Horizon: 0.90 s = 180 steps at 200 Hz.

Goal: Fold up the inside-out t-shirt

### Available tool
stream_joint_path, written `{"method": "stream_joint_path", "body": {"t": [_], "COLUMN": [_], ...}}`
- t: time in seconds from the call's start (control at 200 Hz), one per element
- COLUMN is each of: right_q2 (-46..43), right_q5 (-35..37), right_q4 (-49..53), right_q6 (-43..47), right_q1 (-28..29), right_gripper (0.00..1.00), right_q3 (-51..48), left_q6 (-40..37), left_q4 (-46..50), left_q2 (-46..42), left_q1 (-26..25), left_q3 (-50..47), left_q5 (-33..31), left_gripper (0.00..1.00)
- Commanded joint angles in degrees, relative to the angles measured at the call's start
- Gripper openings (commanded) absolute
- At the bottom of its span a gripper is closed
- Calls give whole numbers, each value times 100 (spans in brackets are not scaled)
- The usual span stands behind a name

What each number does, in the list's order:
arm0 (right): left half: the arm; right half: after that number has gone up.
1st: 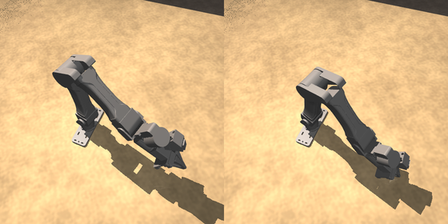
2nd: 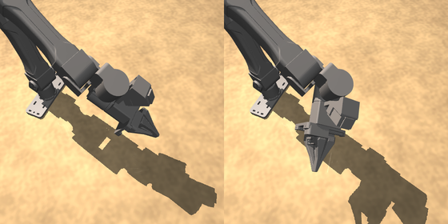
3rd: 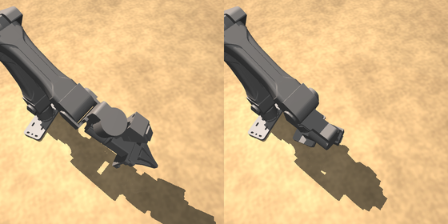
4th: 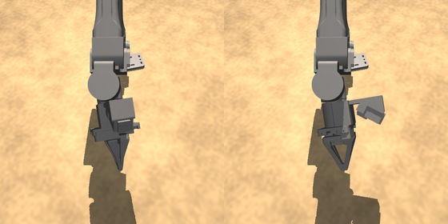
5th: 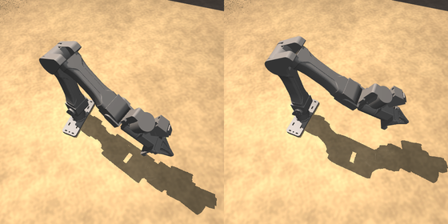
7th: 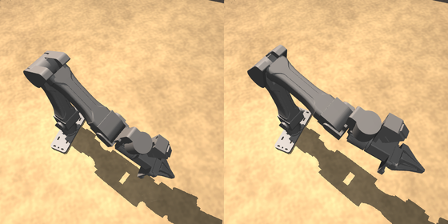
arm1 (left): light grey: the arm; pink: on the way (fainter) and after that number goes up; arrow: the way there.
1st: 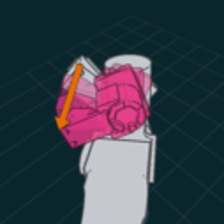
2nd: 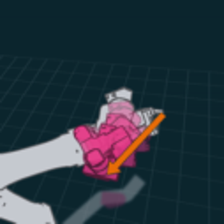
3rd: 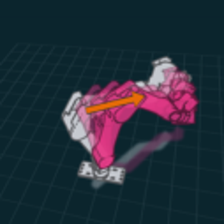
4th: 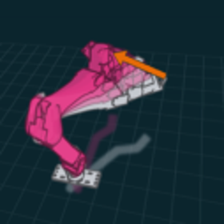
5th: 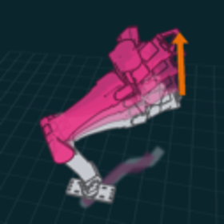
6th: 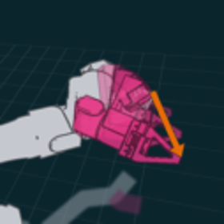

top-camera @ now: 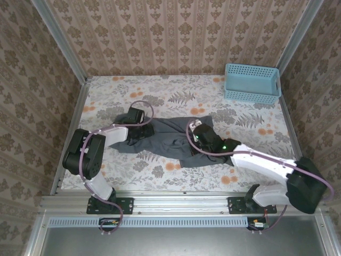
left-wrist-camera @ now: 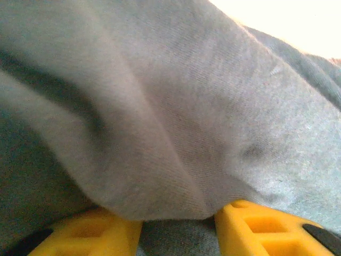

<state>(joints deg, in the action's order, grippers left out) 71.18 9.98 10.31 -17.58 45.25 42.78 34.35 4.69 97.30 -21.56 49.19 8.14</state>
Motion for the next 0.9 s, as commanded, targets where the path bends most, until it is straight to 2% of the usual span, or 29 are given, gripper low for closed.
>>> {"method": "stream_joint_path", "body": {"t": [0.0,0.075,0.235,0.29,0.365,0.515,0.655,0.895], "right_q2": [-471,-554,-397,-386,-323,-83,249,819], "right_q5": [-123,-79,590,554,334,141,263,1093], "right_q4": [359,451,818,764,547,779,996,1534], "right_q6": [-318,-512,-1167,-1315,-1332,-1012,-805,-675], "right_q1": [0,-10,-203,-302,-359,-272,59,549], "right_gripper": [0,0,0,0,20,40,49,50], "right_q3": [-330,-459,-530,-604,-672,-34,537,1265], "left_q6": [241,287,282,270,225,76,129,173], "left_q4": [648,652,723,705,660,675,621,643], "left_q2": [277,237,99,34,-61,-205,-387,-529], "left_q1": [343,483,513,508,441,82,-115,-164], "left_q3": [-69,-77,-82,-122,-181,-178,-269,-350], "left_q5": [-389,-346,-455,-444,-399,-351,-335,-400], "left_gripper": [42,42,42,42,43,45,46,47]}}
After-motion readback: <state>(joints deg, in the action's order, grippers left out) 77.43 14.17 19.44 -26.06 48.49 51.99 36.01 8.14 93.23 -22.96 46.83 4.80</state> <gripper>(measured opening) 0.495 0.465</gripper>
